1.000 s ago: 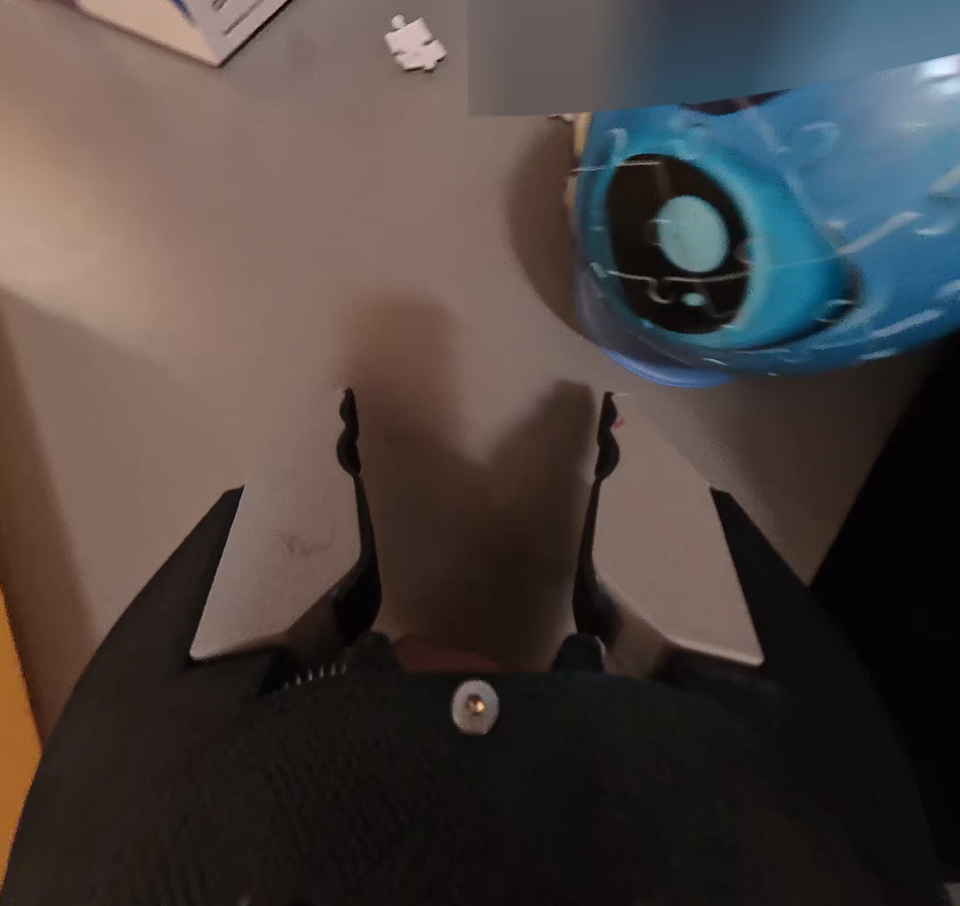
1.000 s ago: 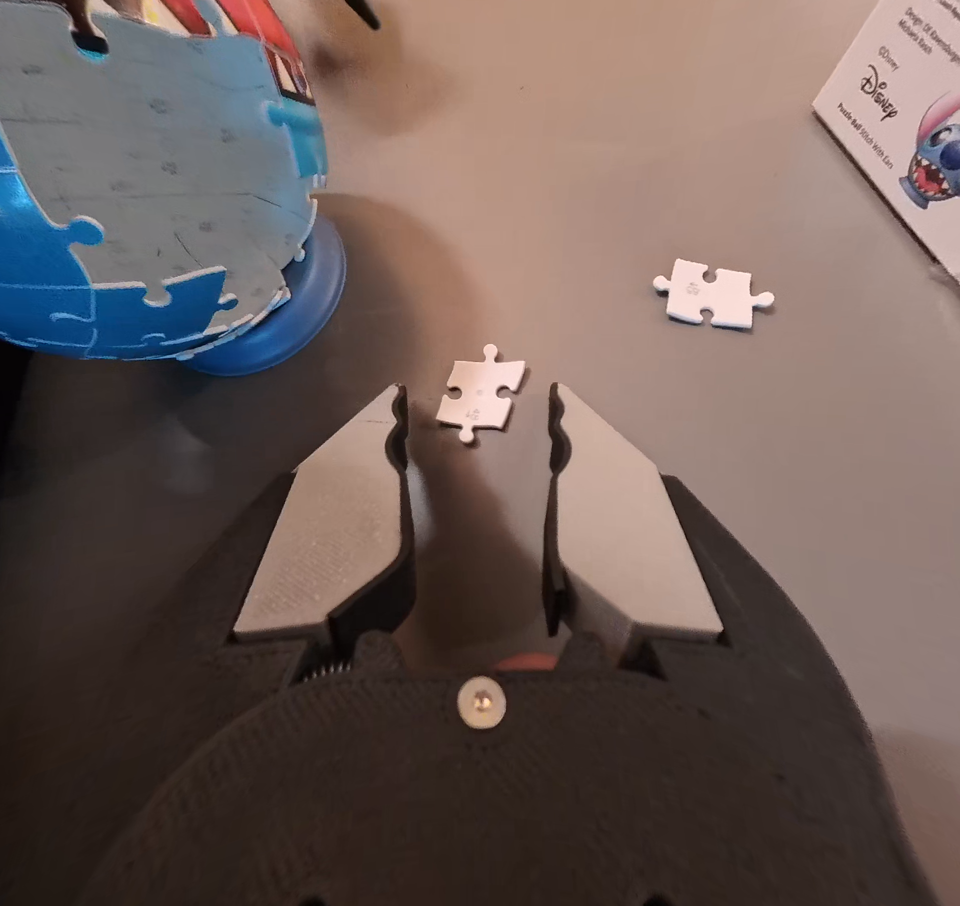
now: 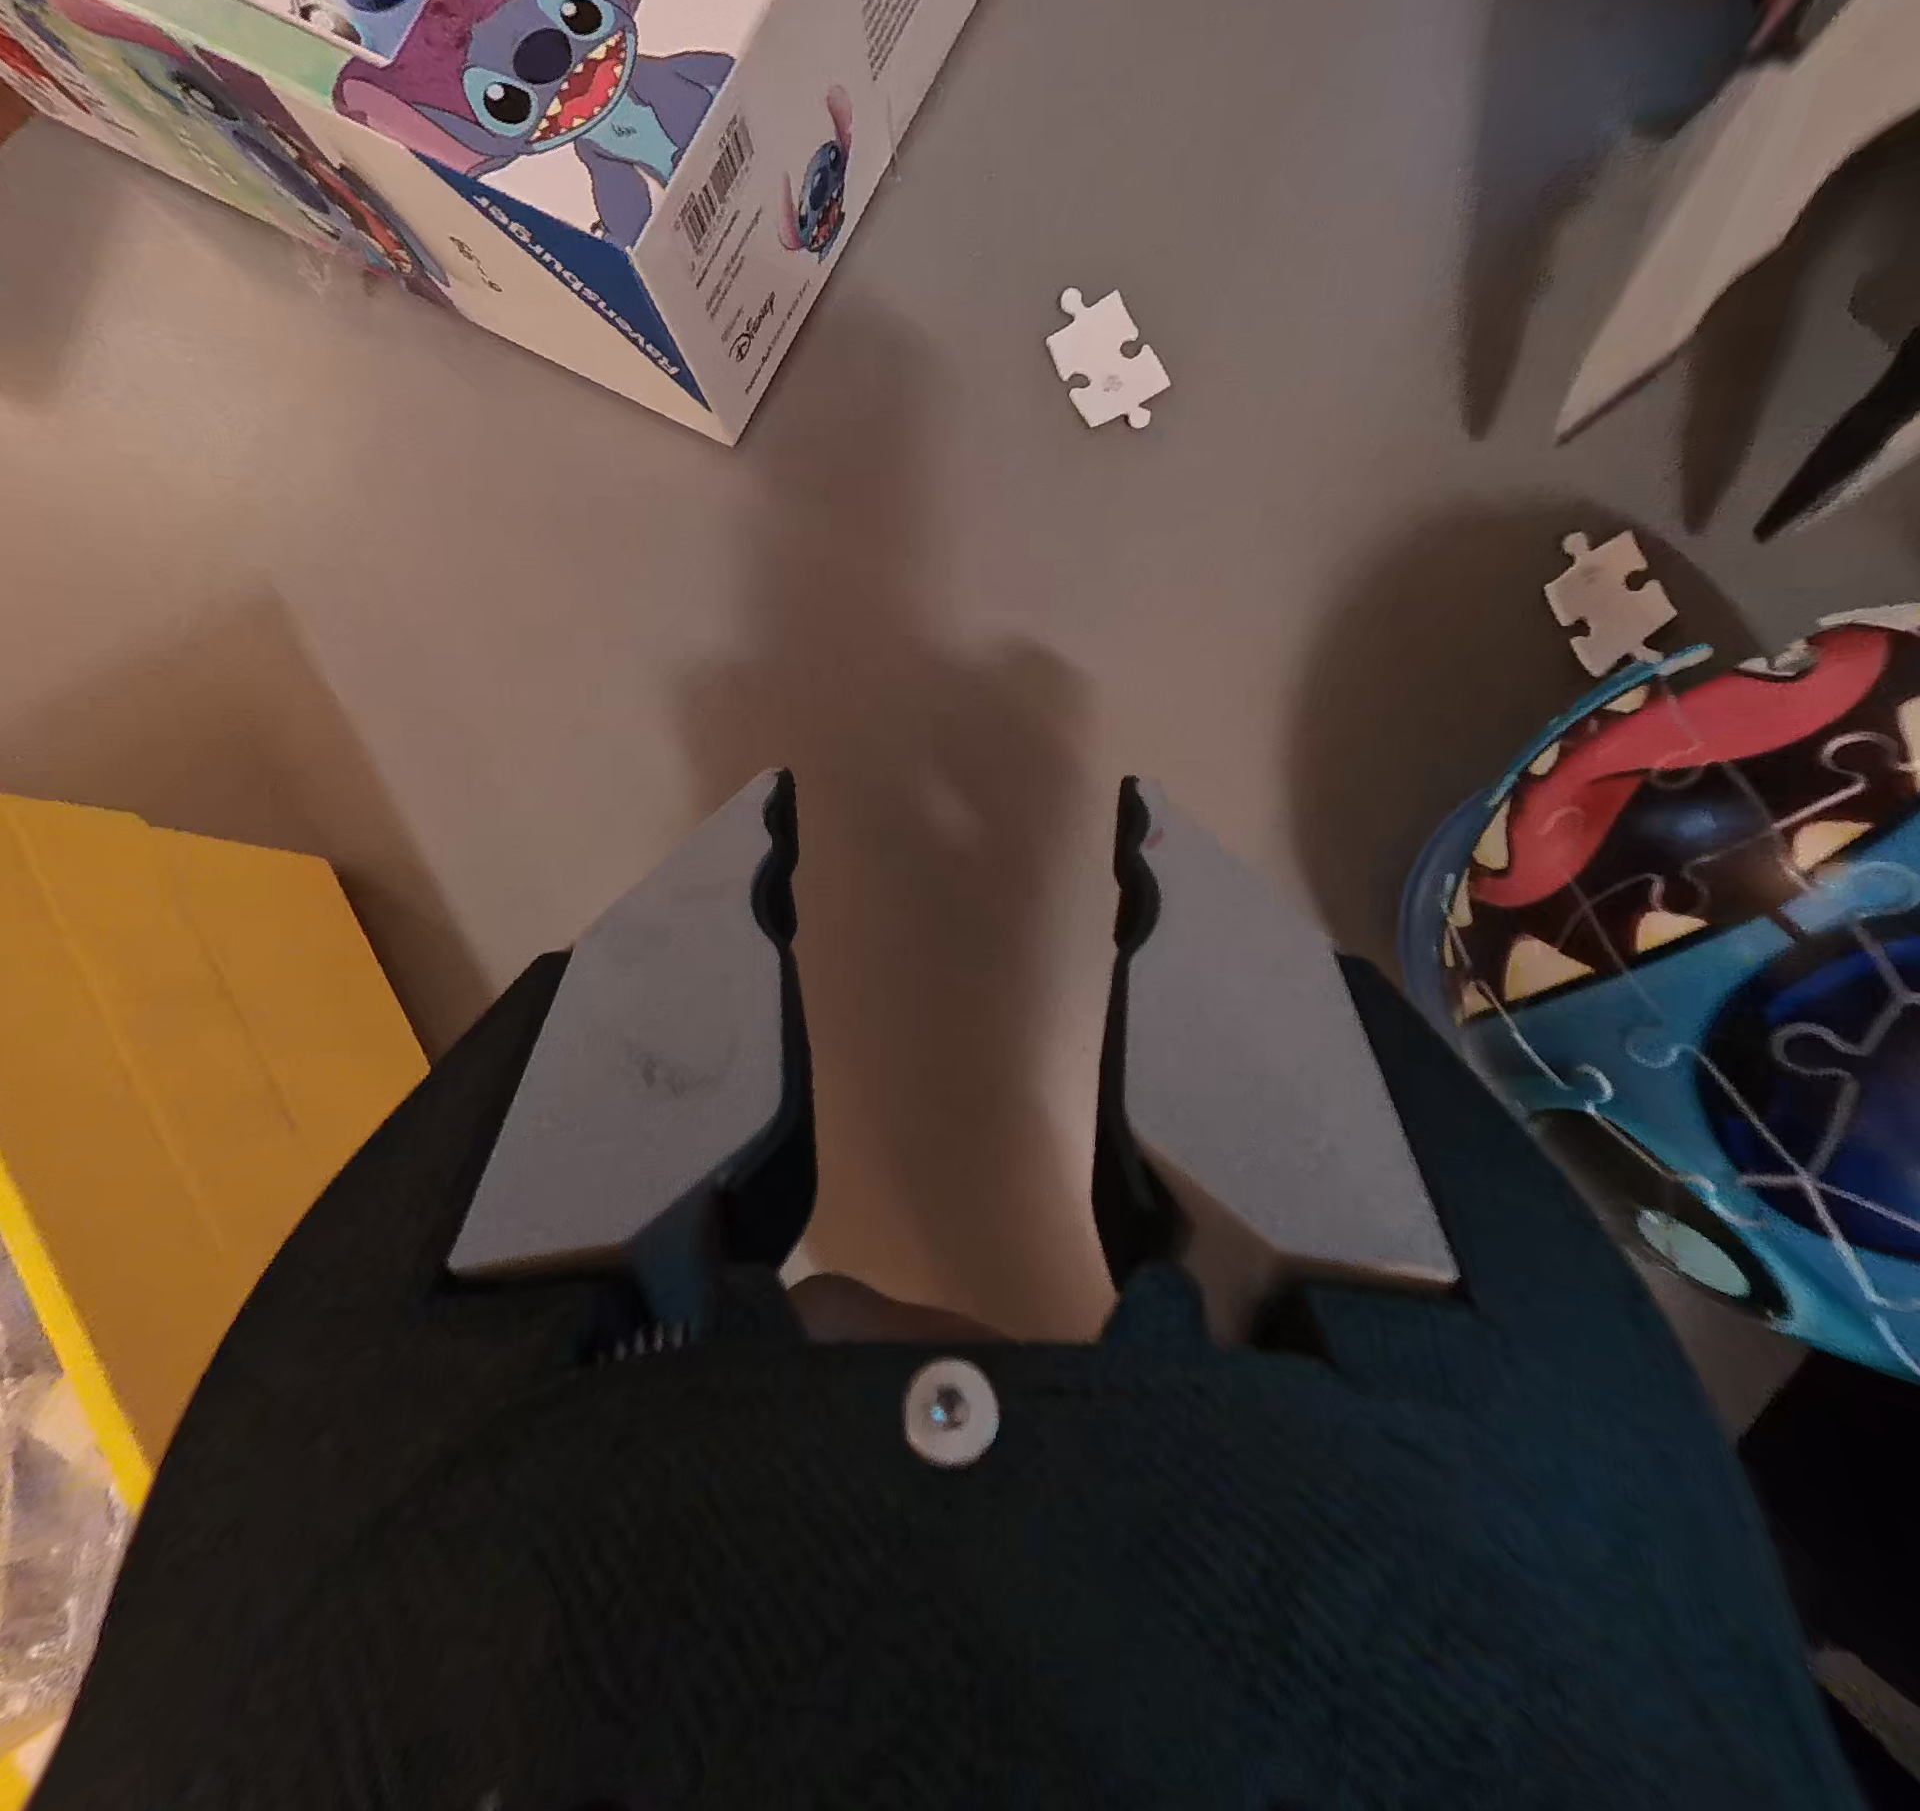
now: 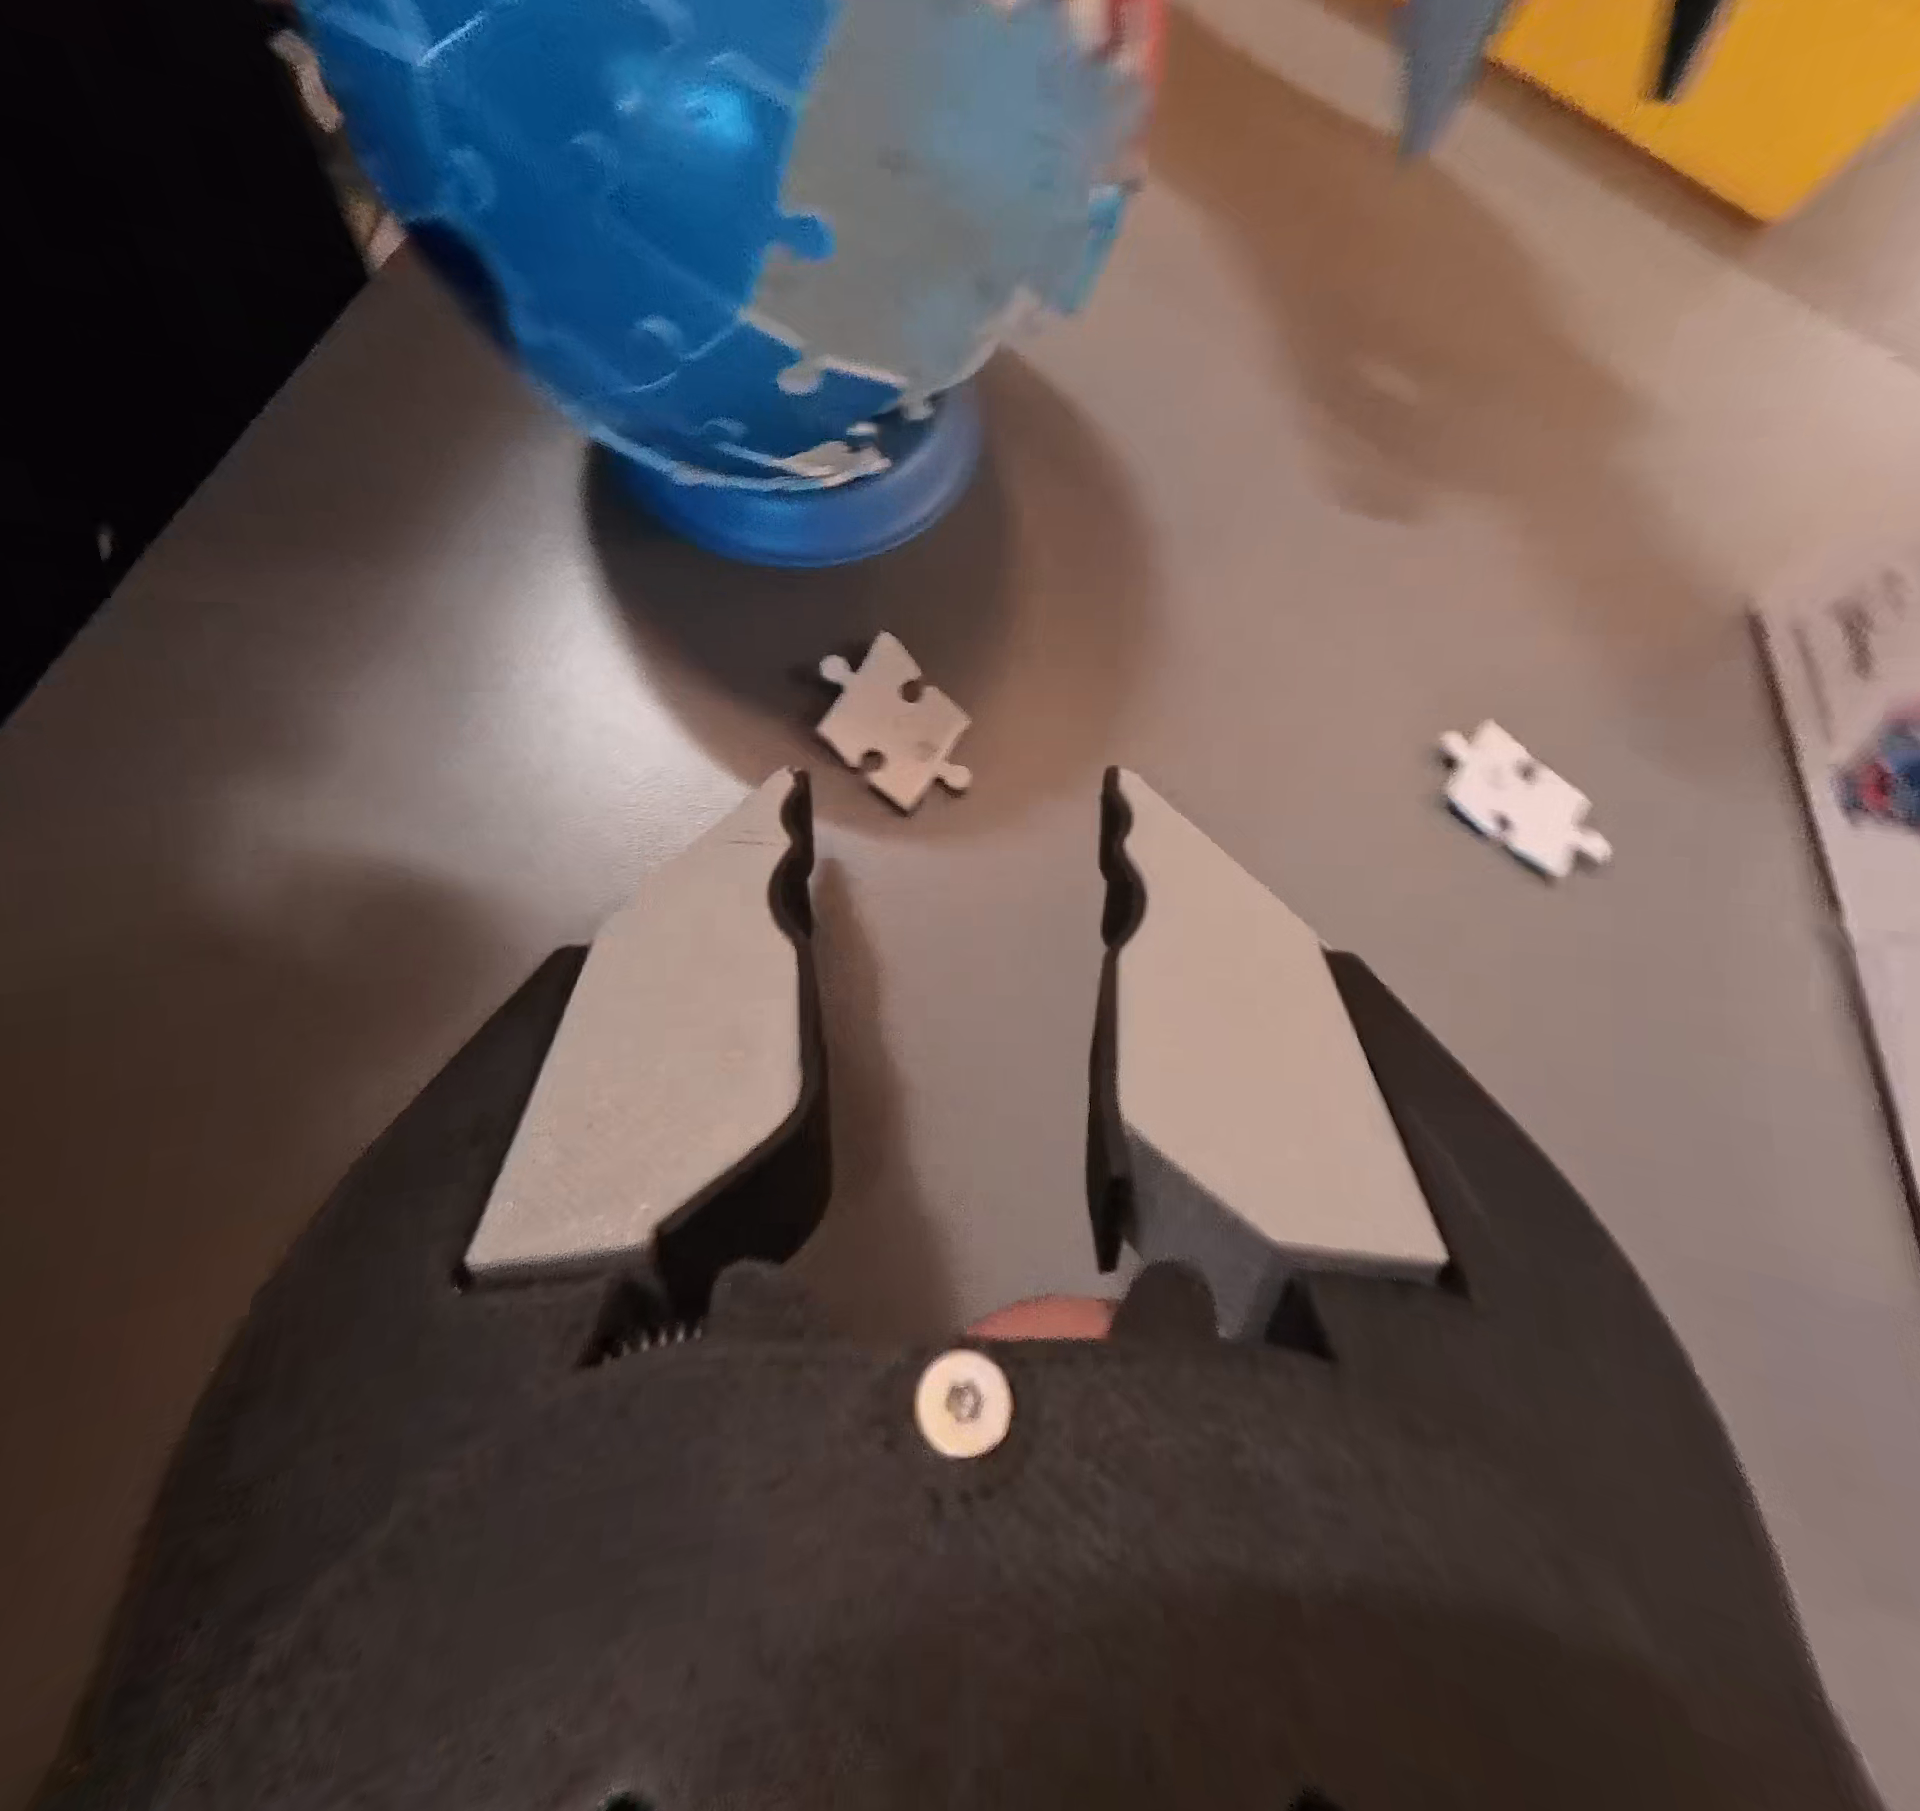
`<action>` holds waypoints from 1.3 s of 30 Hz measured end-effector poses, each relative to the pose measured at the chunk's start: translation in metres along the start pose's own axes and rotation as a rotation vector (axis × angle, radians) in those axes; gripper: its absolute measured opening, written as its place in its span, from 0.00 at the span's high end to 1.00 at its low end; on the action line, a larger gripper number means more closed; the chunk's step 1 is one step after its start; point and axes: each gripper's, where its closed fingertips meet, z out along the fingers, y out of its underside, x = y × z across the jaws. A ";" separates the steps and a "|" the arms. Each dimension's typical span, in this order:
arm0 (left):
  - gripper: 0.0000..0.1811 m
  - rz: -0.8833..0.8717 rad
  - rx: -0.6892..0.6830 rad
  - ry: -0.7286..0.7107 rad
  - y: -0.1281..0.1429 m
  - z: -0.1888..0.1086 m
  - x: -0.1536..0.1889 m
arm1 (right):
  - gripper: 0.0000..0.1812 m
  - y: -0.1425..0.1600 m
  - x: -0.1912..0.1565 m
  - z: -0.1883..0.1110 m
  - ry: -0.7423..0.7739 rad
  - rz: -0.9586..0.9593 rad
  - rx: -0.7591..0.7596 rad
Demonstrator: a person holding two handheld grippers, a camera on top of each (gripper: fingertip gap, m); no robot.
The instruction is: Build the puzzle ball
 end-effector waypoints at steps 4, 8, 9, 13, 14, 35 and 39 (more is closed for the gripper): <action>0.67 -0.010 0.002 -0.006 0.007 -0.001 0.002 | 0.73 0.003 -0.006 0.019 -0.098 -0.139 -0.065; 0.67 -0.014 -0.012 0.003 0.015 -0.002 0.006 | 0.81 0.000 -0.011 0.023 -0.197 -0.188 -0.046; 0.67 -0.017 -0.016 0.002 0.016 -0.003 0.005 | 0.83 -0.001 -0.013 0.025 -0.217 -0.192 -0.037; 0.67 -0.031 -0.008 0.004 0.017 -0.005 0.005 | 0.85 -0.003 -0.009 0.028 -0.214 -0.145 -0.010; 0.67 -0.033 -0.006 0.005 0.017 -0.005 0.005 | 0.86 -0.001 -0.007 0.028 -0.212 -0.114 -0.017; 0.71 -0.185 0.040 0.516 -0.055 0.037 0.070 | 0.91 -0.019 0.079 -0.003 0.346 -0.098 0.071; 0.80 -0.286 0.084 0.626 -0.070 0.043 0.071 | 0.92 -0.024 0.089 -0.012 0.484 -0.168 0.064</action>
